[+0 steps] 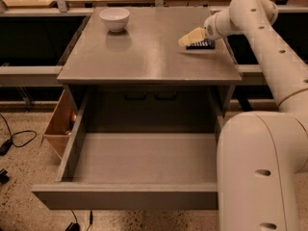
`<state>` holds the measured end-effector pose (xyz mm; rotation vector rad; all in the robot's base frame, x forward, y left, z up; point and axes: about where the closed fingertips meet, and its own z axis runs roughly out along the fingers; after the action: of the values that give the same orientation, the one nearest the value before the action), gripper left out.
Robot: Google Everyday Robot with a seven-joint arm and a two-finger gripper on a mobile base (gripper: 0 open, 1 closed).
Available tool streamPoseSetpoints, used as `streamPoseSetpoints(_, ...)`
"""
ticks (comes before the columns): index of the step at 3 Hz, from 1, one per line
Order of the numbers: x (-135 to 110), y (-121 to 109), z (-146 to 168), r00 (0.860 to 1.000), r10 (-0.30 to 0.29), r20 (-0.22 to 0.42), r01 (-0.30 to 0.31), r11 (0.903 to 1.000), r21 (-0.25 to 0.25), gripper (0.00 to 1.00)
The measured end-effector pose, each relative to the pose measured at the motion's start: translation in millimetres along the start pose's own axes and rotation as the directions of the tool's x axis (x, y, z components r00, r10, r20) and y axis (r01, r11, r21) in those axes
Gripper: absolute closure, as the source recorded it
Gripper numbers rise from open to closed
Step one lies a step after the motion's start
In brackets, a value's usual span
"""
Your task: Place rxbar blueberry into top drawer
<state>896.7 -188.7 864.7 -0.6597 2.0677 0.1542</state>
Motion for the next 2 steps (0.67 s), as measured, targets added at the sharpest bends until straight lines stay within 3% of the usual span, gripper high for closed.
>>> streamPoseSetpoints(2,23,26,20,0.998,0.047,-0.034,-0.049,0.9967,-0.065,0.0)
